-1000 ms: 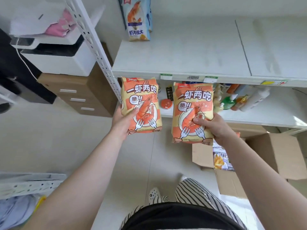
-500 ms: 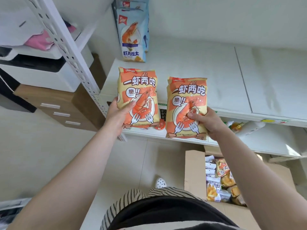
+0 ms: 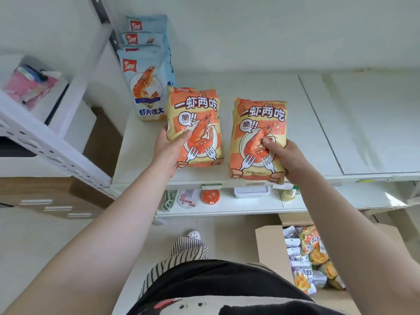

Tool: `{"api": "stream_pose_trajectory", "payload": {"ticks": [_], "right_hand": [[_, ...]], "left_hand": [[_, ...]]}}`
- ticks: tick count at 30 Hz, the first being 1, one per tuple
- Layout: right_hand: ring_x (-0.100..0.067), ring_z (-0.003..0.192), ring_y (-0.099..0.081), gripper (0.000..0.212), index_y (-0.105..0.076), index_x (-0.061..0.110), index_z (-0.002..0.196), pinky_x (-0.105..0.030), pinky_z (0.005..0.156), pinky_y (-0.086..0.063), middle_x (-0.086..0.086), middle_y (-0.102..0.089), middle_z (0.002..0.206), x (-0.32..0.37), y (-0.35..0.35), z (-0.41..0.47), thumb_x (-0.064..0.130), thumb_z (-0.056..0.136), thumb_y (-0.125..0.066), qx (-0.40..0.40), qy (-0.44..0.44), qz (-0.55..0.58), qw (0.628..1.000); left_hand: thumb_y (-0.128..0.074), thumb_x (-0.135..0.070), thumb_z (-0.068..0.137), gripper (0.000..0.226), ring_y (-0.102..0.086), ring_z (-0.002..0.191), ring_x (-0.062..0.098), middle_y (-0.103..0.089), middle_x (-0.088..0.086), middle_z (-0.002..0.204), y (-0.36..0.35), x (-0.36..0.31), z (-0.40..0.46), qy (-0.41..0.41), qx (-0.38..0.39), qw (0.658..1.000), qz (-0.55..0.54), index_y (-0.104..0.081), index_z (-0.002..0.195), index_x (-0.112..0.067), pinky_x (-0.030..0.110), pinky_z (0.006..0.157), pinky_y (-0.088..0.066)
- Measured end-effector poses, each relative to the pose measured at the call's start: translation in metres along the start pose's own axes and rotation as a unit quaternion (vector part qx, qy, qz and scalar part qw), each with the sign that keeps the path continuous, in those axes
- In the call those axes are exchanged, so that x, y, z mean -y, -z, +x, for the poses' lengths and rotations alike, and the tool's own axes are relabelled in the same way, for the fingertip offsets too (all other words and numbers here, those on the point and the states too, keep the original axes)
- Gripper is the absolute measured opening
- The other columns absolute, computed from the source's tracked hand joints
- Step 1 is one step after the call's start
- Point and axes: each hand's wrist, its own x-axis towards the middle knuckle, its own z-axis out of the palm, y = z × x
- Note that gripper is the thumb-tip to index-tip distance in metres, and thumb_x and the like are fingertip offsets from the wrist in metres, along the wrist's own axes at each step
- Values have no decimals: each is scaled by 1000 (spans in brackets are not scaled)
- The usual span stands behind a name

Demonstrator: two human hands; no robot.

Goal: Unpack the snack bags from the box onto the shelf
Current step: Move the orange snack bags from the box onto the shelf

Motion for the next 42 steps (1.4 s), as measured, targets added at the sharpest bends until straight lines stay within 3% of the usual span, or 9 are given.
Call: {"api": "stream_pose_trajectory", "payload": {"ticks": [9,16,19,23,26,30,35,37,42], "right_hand": [[-22,73,-74,25,-64,12,104,-34,64,-61,-6,-77,87,8,18,32,26,85,-72,-41,-23,16,999],[-24,79,-74,40,-63,5,112,-35,67,-61,-12,-75,99,19,-1,52,31,83,-70,29,-71,6,997],[-23,77,-74,31,-63,8,109,-33,63,-60,-9,-77,93,25,-15,65,29,87,-69,55,-83,-17,995],[-21,79,-75,28,-64,13,110,-32,64,-60,-5,-77,93,33,-30,81,30,89,-68,98,-95,-48,989],[-22,87,-75,28,-62,19,113,-34,71,-61,-3,-77,98,32,-45,86,32,89,-68,129,-94,-56,985],[-23,92,-74,36,-63,18,116,-39,87,-58,-4,-76,103,32,-53,89,41,88,-66,143,-116,-77,980],[-24,101,-72,50,-66,14,116,-39,92,-55,-7,-74,111,38,-46,92,53,85,-66,148,-154,-109,971],[-25,100,-72,46,-67,9,113,-42,97,-54,-9,-74,109,42,-46,92,46,85,-69,128,-113,-112,979],[-28,107,-68,62,-52,2,132,-35,81,-59,-16,-68,121,61,-31,96,12,77,-78,176,88,-83,977]], "left_hand": [[-75,-24,82,48,-72,88,23,-69,3,111,-37,12,59,95,45,994,28,-50,122,-19,38,61,-59],[-62,-31,92,51,-67,98,25,-63,3,123,-72,25,56,102,74,988,92,-39,137,-22,42,81,-57],[-52,-56,91,57,-59,113,26,-58,3,133,-73,8,60,154,81,980,96,-45,136,-23,36,81,-49],[-54,-90,53,99,-60,116,25,-61,2,130,-70,-17,63,214,191,950,121,-50,135,-33,42,93,-49],[-55,-85,57,90,-70,99,26,-72,5,109,-82,-27,57,221,241,935,137,-59,124,-25,42,86,-54],[-73,-85,27,124,-66,107,29,-69,6,116,-86,-14,61,235,205,931,187,-49,133,-24,51,99,-46],[-72,-77,47,102,-67,103,28,-70,7,113,-80,-16,58,213,195,947,142,-49,130,-24,50,96,-49],[-81,-73,36,120,-69,99,26,-68,6,118,-80,-19,61,177,167,963,119,-40,137,-23,50,85,-55],[-87,-20,64,93,-63,109,11,-62,-3,124,-74,-37,66,-37,208,971,111,-33,139,-22,28,85,-55]]}}
